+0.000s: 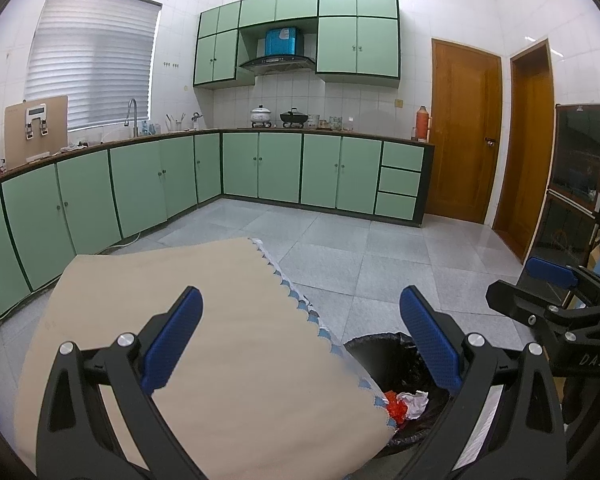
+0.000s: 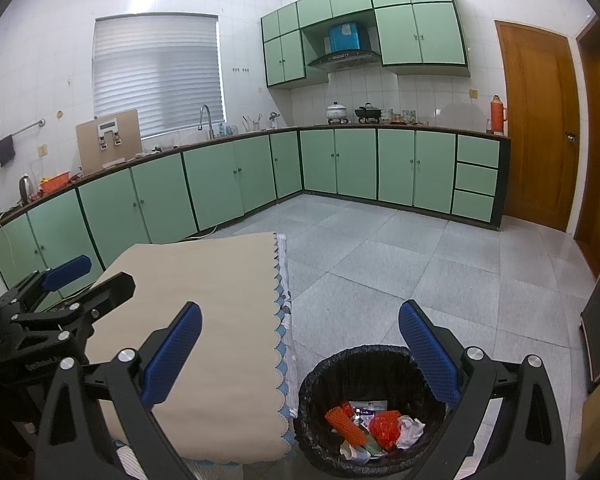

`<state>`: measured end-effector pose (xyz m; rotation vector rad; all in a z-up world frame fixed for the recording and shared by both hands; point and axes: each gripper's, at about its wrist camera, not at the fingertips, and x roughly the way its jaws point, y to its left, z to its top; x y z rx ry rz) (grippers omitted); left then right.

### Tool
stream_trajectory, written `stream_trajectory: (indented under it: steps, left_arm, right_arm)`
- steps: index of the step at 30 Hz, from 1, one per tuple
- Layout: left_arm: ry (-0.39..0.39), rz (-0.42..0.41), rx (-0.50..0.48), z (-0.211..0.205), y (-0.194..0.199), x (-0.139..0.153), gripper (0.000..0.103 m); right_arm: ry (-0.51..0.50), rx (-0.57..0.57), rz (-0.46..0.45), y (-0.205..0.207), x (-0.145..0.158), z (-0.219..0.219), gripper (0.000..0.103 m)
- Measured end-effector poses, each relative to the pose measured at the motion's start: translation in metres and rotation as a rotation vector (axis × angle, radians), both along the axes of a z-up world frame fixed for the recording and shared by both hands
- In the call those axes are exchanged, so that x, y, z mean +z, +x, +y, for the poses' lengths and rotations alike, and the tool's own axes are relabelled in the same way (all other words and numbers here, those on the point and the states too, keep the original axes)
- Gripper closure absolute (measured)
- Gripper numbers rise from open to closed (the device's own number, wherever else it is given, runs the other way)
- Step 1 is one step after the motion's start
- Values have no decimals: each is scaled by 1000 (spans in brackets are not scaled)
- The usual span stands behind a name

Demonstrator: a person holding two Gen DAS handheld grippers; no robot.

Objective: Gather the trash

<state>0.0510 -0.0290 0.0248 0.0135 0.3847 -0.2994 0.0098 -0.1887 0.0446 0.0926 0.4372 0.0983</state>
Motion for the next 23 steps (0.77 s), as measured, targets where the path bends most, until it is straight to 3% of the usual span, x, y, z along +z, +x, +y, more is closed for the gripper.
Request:
stream_trajectory:
  steps: [23]
  left_arm:
    - [1,2,0,-3,0,-1,7]
  right_arm:
    - [-7,-3,2,4,-5,-2,6]
